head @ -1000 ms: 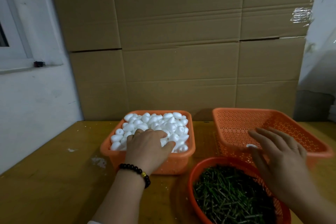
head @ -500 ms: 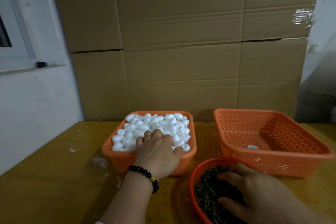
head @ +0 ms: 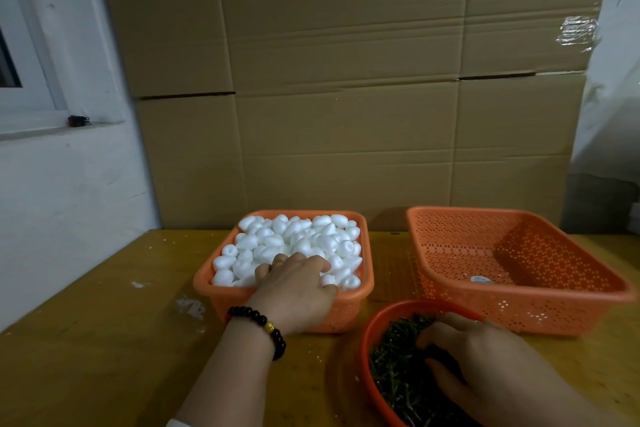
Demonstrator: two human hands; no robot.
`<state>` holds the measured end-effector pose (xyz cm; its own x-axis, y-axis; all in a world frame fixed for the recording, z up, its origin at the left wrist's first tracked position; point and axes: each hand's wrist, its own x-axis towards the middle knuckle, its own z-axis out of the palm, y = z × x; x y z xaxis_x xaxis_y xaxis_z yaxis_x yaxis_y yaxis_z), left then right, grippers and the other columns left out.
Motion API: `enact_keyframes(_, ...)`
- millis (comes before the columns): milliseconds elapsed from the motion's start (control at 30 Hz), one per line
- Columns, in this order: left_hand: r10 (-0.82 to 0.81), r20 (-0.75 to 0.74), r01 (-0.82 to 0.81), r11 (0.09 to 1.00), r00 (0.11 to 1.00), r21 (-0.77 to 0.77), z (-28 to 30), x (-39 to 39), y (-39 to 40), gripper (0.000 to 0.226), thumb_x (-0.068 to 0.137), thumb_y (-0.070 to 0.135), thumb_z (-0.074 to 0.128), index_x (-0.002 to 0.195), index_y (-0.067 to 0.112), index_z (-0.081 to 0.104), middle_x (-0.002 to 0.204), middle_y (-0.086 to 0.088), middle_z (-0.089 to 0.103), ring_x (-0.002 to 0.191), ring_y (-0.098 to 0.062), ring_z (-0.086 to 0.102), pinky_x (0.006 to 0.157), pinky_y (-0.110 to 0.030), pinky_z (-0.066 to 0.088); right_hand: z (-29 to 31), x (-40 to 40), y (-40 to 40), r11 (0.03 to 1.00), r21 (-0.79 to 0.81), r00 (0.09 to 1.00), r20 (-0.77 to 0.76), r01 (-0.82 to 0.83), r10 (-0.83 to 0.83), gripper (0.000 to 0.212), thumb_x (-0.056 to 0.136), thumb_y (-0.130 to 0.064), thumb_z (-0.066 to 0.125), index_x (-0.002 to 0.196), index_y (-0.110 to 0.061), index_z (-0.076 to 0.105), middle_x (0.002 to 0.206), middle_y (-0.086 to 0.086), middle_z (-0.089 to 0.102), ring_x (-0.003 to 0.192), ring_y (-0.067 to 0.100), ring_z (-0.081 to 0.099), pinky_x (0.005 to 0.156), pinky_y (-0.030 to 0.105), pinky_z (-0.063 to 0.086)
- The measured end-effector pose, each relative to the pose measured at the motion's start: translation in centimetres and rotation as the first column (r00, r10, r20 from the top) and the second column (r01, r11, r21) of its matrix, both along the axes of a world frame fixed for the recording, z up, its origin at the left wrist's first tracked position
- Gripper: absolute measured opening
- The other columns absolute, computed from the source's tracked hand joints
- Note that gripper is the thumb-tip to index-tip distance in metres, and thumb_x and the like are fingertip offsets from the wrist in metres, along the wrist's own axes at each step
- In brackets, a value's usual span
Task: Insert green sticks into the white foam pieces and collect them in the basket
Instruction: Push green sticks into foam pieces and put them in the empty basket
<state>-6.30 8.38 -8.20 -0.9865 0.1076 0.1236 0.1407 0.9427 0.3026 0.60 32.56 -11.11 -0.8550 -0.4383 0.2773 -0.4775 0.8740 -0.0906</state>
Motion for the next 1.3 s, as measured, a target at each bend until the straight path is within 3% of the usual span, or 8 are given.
enact_keyframes(167, -0.03, -0.028, 0.032, 0.997, 0.999, 0.077, 0.3, 0.3, -0.1, 0.019, 0.091, 0.039, 0.045, 0.108, 0.042, 0.053, 0.108, 0.015, 0.05, 0.111, -0.011, 0.041, 0.097, -0.034, 0.024, 0.0, 0.1, -0.1, 1.0, 0.001, 1.0, -0.015, 0.0, 0.0, 0.029, 0.09, -0.049, 0.04, 0.117, -0.044, 0.05, 0.112, -0.029, 0.048, 0.101, -0.001, 0.052, 0.09, 0.012, 0.036)
enact_keyframes(333, -0.082, -0.049, 0.09, 0.979, 0.995, 0.183, 0.6, 0.6, -0.5, 0.01, 0.09, 0.035, 0.049, 0.098, 0.041, 0.049, 0.086, 0.021, 0.05, 0.084, 0.004, 0.039, 0.09, -0.031, 0.029, 0.1, 0.3, -0.1, 1.0, -0.024, 0.999, -0.037, 0.016, -0.017, 0.017, 0.089, -0.046, 0.042, 0.104, -0.044, 0.05, 0.101, -0.027, 0.049, 0.092, -0.002, 0.052, 0.083, 0.012, 0.035)
enact_keyframes(500, -0.09, -0.075, 0.107, 0.962, 0.993, 0.253, 0.9, 0.8, -0.5, 0.008, 0.089, 0.033, 0.055, 0.094, 0.038, 0.053, 0.085, 0.025, 0.055, 0.084, 0.008, 0.047, 0.101, -0.036, 0.036, 0.1, 0.4, -0.2, 0.999, -0.02, 0.998, -0.047, 0.036, -0.036, 0.018, 0.092, -0.046, 0.041, 0.107, -0.043, 0.051, 0.102, -0.027, 0.05, 0.093, -0.001, 0.054, 0.08, 0.011, 0.036)
enact_keyframes(600, -0.108, -0.129, 0.15, 0.906, 0.986, 0.396, 1.0, 0.8, -0.2, 0.013, 0.088, 0.026, 0.059, 0.094, 0.037, 0.056, 0.091, 0.024, 0.06, 0.093, 0.006, 0.054, 0.094, -0.026, 0.04, 0.0, 0.4, -0.2, 0.999, -0.012, 0.997, -0.067, 0.049, -0.05, 0.022, 0.093, -0.05, 0.038, 0.112, -0.045, 0.049, 0.106, -0.028, 0.049, 0.094, -0.002, 0.053, 0.08, 0.01, 0.036)
enact_keyframes(767, -0.213, -0.283, 0.345, 0.724, 0.935, 0.597, 1.3, 1.3, 1.2, 0.021, 0.09, 0.017, 0.062, 0.097, 0.036, 0.062, 0.091, 0.023, 0.065, 0.089, 0.008, 0.06, 0.075, -0.008, 0.044, 0.0, 0.3, 0.1, 0.997, -0.029, 0.995, -0.066, 0.078, -0.08, 0.027, 0.092, -0.054, 0.04, 0.115, -0.045, 0.051, 0.109, -0.028, 0.049, 0.095, -0.001, 0.055, 0.079, 0.014, 0.044)
enact_keyframes(1000, -0.301, -0.246, 0.378, 0.549, 0.921, 0.746, 0.9, 2.0, 3.5, 0.017, 0.089, 0.016, 0.066, 0.1, 0.029, 0.066, 0.094, 0.01, 0.07, 0.091, -0.003, 0.064, 0.079, -0.019, 0.051, -0.1, 0.1, 0.2, 0.994, -0.038, 0.992, -0.076, 0.098, -0.101, 0.031, 0.09, -0.059, 0.042, 0.115, -0.045, 0.053, 0.108, -0.027, 0.052, 0.094, 0.0, 0.057, 0.081, 0.016, 0.047)
enact_keyframes(1167, -0.376, -0.128, 0.22, 0.212, 0.918, 0.952, 1.2, 2.7, 4.5, 0.016, 0.09, 0.005, 0.062, 0.104, 0.011, 0.061, 0.095, -0.009, 0.07, 0.081, -0.012, 0.066, 0.068, -0.024, 0.053, -0.2, 0.1, 0.1, 0.995, -0.028, 0.993, -0.076, 0.091, -0.093, 0.031, 0.09, -0.059, 0.043, 0.116, -0.045, 0.052, 0.109, -0.027, 0.051, 0.095, -0.001, 0.056, 0.082, 0.014, 0.045)
enact_keyframes(1300, -0.484, -0.071, 0.033, -0.087, 0.872, 0.996, 1.5, 3.0, 5.1, 0.026, 0.091, 0.0, 0.057, 0.116, 0.005, 0.054, 0.097, -0.022, 0.065, 0.082, -0.024, 0.065, 0.069, -0.033, 0.057, -0.1, 0.2, 0.1, 0.996, -0.029, 0.995, -0.063, 0.081, -0.083, 0.03, 0.09, -0.057, 0.045, 0.115, -0.045, 0.054, 0.108, -0.028, 0.051, 0.095, -0.001, 0.055, 0.083, 0.014, 0.044)
